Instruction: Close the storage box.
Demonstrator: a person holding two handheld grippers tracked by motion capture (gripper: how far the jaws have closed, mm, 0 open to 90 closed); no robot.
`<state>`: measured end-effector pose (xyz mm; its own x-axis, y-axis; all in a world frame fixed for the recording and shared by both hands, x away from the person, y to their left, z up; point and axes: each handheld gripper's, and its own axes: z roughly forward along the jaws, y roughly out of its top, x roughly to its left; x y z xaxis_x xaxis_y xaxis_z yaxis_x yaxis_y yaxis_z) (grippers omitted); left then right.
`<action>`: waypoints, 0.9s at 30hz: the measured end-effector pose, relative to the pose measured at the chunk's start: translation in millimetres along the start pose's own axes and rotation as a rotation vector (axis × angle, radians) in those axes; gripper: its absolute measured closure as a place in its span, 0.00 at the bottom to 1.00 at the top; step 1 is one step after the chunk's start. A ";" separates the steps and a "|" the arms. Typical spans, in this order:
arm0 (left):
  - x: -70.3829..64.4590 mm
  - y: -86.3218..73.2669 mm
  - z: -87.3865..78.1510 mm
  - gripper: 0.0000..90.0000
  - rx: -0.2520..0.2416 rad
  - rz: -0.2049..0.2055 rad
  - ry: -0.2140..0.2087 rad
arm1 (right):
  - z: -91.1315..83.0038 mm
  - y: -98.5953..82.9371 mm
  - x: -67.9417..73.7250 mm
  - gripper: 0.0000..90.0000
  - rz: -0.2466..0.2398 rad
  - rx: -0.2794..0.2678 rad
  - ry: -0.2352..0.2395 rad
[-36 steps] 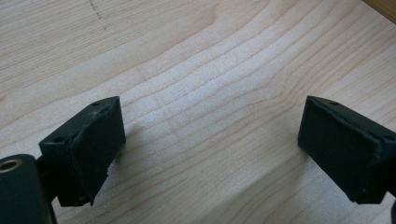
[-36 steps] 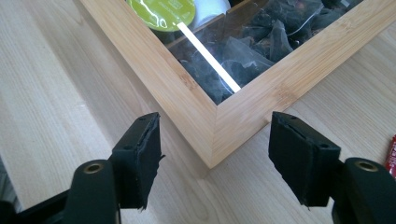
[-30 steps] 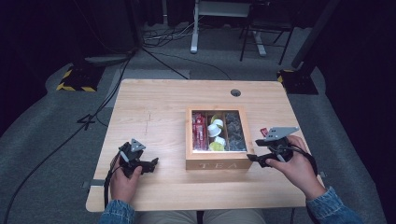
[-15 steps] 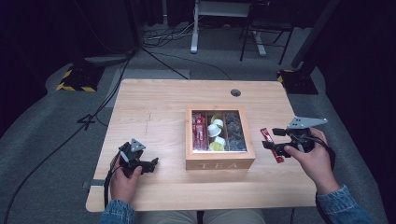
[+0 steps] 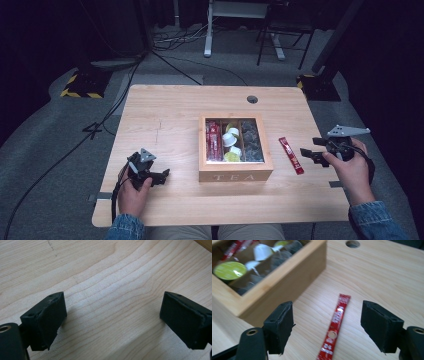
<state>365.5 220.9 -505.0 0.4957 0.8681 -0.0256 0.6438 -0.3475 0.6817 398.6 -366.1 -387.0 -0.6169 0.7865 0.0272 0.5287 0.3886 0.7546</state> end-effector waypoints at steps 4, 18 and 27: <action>0.0 0.0 0.0 0.08 0.000 0.000 0.000 | 4.9 -14.2 -15.8 0.29 0.021 0.019 -0.037; 0.0 0.0 0.0 0.08 0.000 0.000 0.000 | 35.1 -61.4 -61.5 0.29 0.073 0.062 -0.111; 0.0 0.0 0.0 0.08 0.000 0.000 0.000 | 51.8 -85.8 -64.1 0.29 0.112 0.051 -0.116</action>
<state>365.5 220.9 -505.0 0.4956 0.8682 -0.0254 0.6439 -0.3476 0.6816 423.0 -425.0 -487.5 -0.4824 0.8754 0.0316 0.6215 0.3166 0.7166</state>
